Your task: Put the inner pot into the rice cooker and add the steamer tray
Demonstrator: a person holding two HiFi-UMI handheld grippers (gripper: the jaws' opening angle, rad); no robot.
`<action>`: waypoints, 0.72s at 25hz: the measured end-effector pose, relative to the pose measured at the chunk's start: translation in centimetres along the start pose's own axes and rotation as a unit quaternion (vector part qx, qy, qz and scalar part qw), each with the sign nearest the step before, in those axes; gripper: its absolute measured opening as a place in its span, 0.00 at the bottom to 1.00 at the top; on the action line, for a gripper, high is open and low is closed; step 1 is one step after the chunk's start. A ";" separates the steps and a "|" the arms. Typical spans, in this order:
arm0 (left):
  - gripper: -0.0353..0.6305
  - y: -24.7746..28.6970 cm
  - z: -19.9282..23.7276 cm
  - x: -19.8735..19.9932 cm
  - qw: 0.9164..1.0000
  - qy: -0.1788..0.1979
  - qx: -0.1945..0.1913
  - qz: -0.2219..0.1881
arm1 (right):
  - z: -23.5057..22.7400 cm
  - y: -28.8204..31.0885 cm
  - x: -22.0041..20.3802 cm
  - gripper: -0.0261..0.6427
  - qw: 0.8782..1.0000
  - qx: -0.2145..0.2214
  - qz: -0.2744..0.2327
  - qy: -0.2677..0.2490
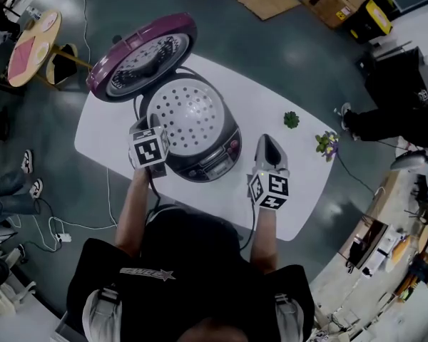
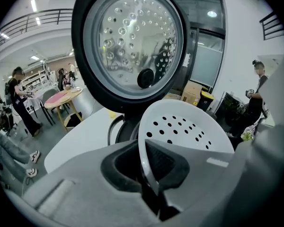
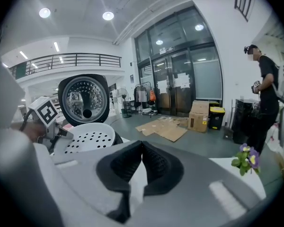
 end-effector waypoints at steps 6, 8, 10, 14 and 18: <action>0.17 -0.2 0.1 0.1 0.999 -0.019 -0.040 -0.014 | 0.1 -0.2 0.0 0.05 1.000 0.002 0.001 0.000; 0.27 -0.2 0.0 0.2 0.998 -0.028 -0.061 -0.019 | 0.2 -0.3 0.0 0.05 1.000 0.002 0.001 -0.001; 0.36 -0.2 -0.2 0.1 0.996 -0.029 -0.076 -0.024 | 0.3 -0.3 -0.1 0.05 1.000 0.003 0.001 -0.002; 0.47 -0.6 -0.5 -0.2 0.995 -0.026 -0.091 -0.031 | 0.5 -0.7 0.0 0.05 1.000 0.005 -0.002 -0.004; 0.50 -1.2 -0.6 -0.7 0.995 -0.028 -0.091 -0.035 | 0.5 -1.4 -0.1 0.05 1.000 0.006 -0.005 -0.006</action>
Point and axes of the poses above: the fingertips, and each gripper's own axes: y forward along the fingers, z to its left, x out of its top, the point moved 9 cm from there along -y, backward along the fingers, and after that the axes turned 2 degrees about y, right-handed, at the moved point
